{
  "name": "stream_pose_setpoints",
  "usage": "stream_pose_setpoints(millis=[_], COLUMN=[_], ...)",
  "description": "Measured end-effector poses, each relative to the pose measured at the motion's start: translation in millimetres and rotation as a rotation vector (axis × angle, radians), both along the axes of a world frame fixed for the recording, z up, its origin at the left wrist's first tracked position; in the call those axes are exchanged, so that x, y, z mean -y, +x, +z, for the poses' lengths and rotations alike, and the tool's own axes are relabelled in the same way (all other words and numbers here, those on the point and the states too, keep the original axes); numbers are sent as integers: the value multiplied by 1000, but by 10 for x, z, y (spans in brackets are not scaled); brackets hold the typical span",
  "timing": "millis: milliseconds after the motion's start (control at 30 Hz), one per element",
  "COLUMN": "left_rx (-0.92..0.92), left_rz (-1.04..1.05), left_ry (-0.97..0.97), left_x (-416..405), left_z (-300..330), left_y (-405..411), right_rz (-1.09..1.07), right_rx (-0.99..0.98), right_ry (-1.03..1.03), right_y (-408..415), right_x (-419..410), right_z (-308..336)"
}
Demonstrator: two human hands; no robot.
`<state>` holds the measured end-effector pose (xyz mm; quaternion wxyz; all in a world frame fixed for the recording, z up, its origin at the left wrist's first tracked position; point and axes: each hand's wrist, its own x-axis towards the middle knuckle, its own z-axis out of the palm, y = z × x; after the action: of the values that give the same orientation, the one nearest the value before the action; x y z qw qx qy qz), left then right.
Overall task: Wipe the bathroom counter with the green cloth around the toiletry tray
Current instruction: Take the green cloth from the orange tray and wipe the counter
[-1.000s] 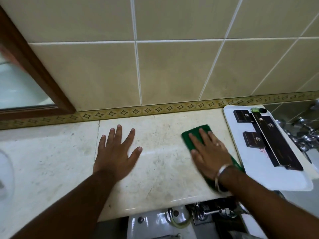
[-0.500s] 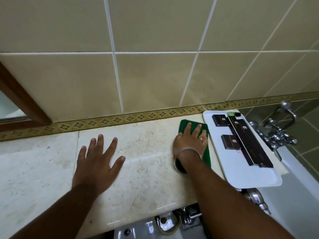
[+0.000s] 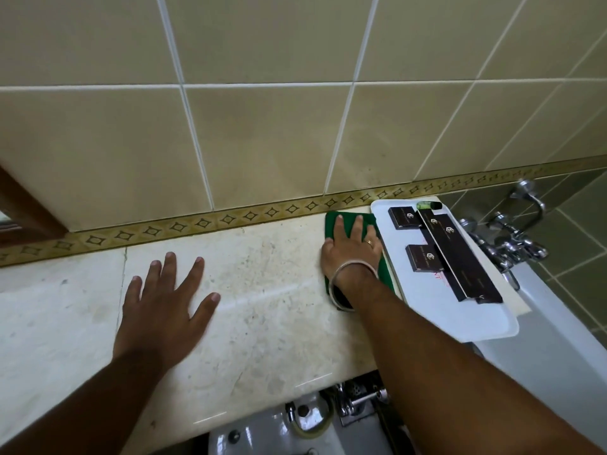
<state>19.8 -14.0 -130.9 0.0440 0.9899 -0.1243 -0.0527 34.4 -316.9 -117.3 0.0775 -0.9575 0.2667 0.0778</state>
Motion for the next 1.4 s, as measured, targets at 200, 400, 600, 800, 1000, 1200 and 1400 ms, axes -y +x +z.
stream_pose_setpoints(millis=[200, 400, 600, 800, 1000, 1200, 1400], left_rx=[1, 9, 0, 8, 18, -96, -45], left_rz=[3, -2, -4, -3, 58, -15, -607], left_ry=[7, 12, 16, -16, -357, -526, -10], left_x=[10, -3, 0, -4, -53, -167, -109], left_z=[7, -17, 6, -17, 8, 156, 184], left_y=[-9, -6, -8, -1, 31, -38, -278], right_rz=[500, 264, 928, 608, 1185, 1116, 775], right_rx=[152, 14, 116, 13, 2, 41, -120], right_ry=[-36, -25, -40, -88, -132, 48, 12], right_y=[-1215, -273, -1055, -577, -106, -941, -762], right_x=[-250, -98, -702, 25, -918, -625, -368], right_z=[-222, -31, -162, -9, 89, 298, 271])
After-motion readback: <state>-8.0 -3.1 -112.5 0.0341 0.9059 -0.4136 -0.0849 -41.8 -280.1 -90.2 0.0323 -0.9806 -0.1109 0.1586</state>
